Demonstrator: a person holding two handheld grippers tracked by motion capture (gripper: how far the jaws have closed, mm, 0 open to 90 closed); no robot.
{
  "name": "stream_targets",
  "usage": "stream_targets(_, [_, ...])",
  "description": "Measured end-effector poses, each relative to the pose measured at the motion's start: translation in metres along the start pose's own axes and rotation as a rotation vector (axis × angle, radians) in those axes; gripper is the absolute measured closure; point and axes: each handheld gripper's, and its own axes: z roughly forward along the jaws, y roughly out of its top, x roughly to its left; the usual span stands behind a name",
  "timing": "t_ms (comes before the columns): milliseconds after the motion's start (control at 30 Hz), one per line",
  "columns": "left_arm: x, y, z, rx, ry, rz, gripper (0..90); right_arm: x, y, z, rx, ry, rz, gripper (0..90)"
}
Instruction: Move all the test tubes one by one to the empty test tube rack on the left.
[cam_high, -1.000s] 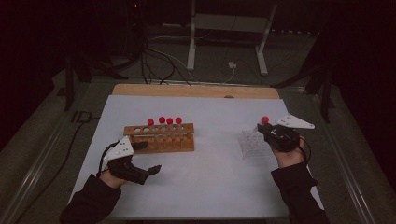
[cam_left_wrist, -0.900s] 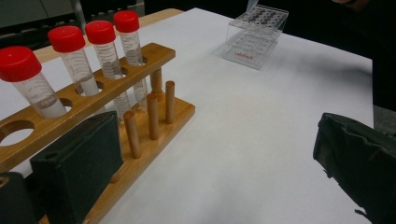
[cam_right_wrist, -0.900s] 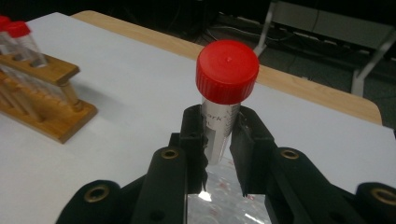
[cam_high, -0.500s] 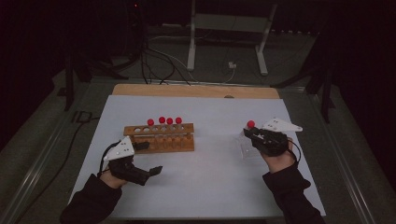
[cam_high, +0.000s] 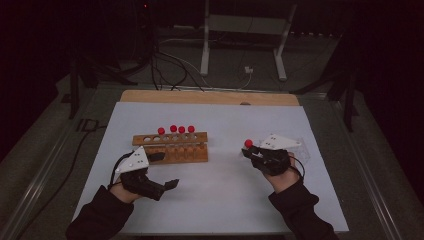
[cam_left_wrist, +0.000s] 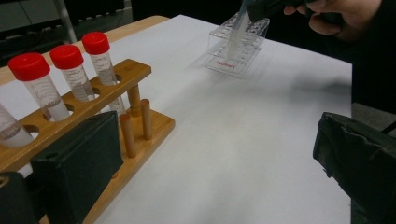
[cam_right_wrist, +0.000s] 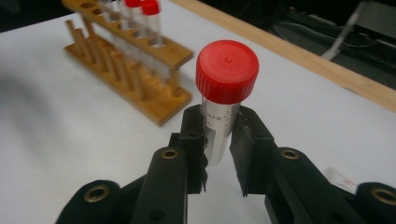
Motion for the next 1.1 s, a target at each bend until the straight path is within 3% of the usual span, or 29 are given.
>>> stream_targets(700, [-0.03,0.038,0.03,0.012,-0.092,0.043,2.5,0.06,0.001,0.023,0.048,0.204,-0.095,75.3])
stream_targets(900, [-0.034,0.049,0.042,-0.018,-0.083,0.079,10.5,0.069,0.002,0.026,0.057,0.237,-0.109,75.3])
stream_targets(1100, [-0.037,0.057,0.057,-0.025,-0.091,0.095,20.2,0.069,0.002,0.025,0.053,0.249,-0.108,75.3])
